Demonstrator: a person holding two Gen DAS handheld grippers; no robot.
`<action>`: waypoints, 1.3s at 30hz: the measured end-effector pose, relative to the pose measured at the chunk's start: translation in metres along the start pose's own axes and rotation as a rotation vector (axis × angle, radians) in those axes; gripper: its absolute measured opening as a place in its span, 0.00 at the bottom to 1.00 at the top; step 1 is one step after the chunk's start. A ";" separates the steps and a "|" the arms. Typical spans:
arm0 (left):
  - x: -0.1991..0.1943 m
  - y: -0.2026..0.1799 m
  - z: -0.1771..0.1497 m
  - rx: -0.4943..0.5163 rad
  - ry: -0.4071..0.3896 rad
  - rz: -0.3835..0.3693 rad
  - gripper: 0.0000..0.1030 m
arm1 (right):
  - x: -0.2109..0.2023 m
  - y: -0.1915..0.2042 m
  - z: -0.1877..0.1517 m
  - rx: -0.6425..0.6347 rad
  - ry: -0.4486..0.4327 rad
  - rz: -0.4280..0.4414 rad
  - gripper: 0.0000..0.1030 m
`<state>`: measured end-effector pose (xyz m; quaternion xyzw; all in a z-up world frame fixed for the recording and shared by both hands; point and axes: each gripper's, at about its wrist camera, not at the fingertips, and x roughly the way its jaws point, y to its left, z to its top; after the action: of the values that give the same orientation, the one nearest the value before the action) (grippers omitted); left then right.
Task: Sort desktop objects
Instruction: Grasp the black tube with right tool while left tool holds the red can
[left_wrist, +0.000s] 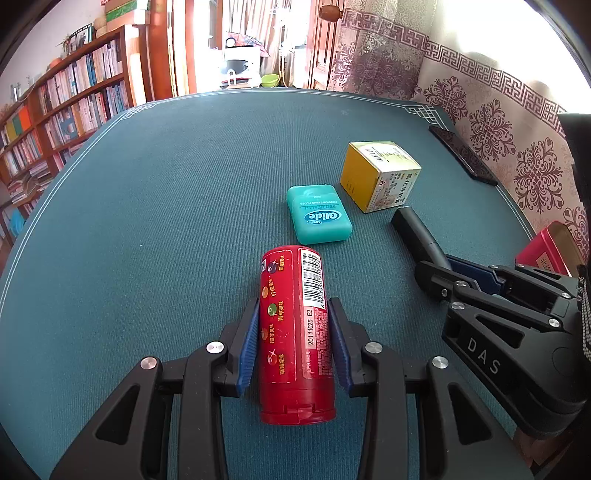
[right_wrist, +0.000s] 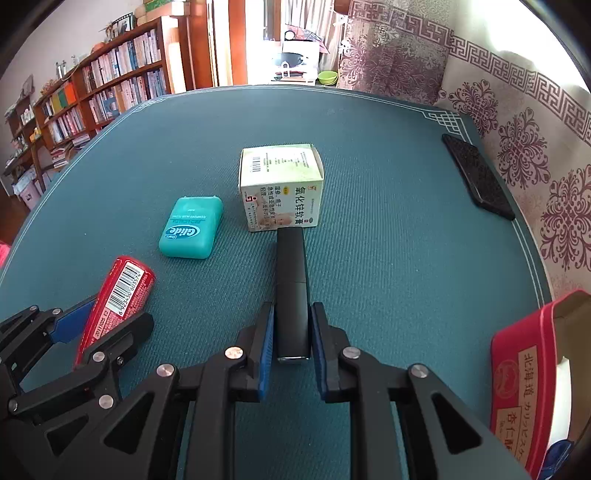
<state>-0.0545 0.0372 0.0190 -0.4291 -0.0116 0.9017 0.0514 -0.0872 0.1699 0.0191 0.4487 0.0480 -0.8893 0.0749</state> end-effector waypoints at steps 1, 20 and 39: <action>0.000 0.000 0.000 0.000 0.000 0.000 0.37 | 0.000 -0.002 -0.001 0.012 0.002 0.009 0.21; -0.015 -0.008 -0.004 0.036 -0.032 -0.018 0.37 | -0.054 -0.017 -0.031 0.188 -0.055 0.104 0.21; -0.013 -0.007 -0.005 0.026 -0.016 -0.027 0.37 | -0.068 -0.034 -0.061 0.248 -0.025 0.088 0.18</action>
<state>-0.0424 0.0425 0.0262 -0.4209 -0.0062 0.9044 0.0691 -0.0046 0.2186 0.0385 0.4450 -0.0828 -0.8898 0.0582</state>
